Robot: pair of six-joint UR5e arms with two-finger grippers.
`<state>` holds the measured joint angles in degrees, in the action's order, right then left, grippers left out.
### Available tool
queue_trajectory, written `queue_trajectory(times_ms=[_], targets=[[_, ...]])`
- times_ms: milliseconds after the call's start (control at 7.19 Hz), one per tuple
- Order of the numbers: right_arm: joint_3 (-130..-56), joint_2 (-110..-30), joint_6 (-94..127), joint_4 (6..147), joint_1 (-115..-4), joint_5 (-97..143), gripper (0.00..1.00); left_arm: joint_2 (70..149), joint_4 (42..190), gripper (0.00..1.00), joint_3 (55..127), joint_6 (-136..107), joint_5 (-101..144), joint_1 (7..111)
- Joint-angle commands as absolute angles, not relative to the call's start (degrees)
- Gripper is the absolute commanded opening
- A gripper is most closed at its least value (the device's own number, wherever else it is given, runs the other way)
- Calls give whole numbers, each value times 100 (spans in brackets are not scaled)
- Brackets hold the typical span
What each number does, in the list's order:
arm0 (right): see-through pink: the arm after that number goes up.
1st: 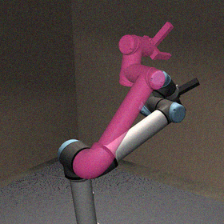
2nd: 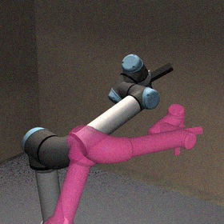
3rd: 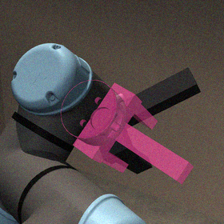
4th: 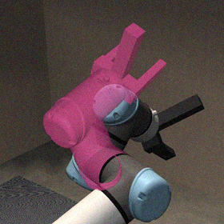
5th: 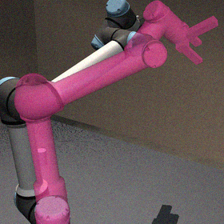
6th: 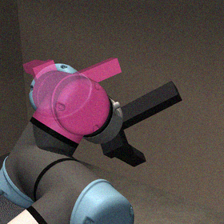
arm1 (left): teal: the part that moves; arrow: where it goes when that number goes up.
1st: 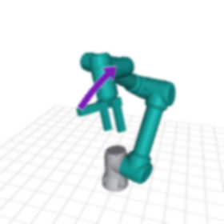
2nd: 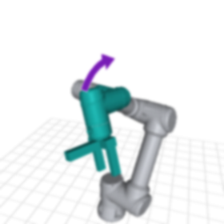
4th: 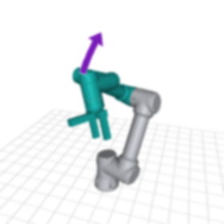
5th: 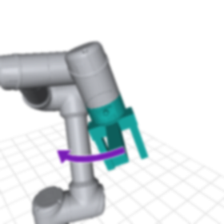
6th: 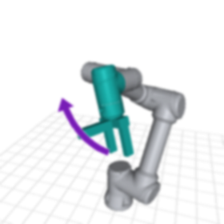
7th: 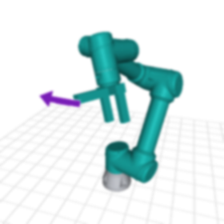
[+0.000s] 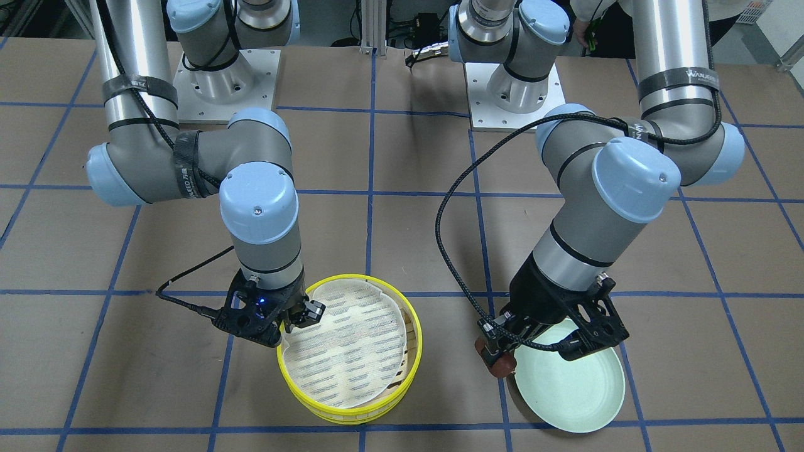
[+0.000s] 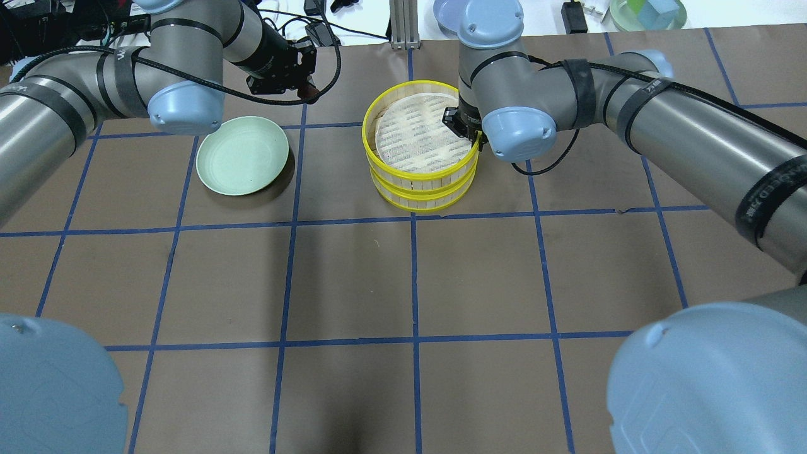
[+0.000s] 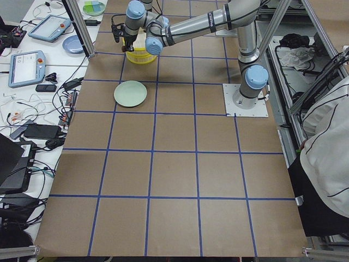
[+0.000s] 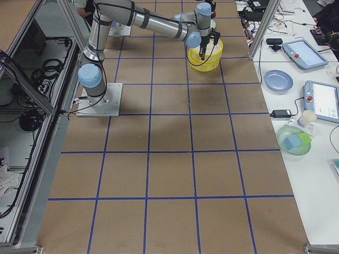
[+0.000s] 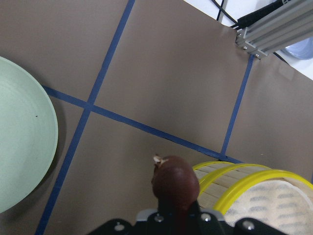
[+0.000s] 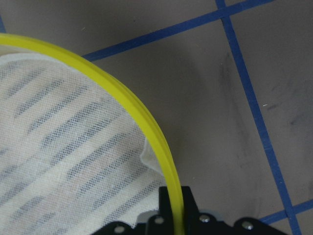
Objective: Stack buns with steamer
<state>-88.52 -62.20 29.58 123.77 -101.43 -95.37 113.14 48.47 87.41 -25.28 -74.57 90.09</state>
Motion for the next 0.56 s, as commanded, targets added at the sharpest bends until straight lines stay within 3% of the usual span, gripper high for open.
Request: queue_trajectory(times_ms=[0,417], targets=[[-8868,-6188,2971,12384,-10151,-9554,7,11276,4843,0,8649,-2645,-7304,9026],[-8921,-6231,3058,12340,-10160,-9528,39,11303,4843,0,8648,-2951,-7295,9227]])
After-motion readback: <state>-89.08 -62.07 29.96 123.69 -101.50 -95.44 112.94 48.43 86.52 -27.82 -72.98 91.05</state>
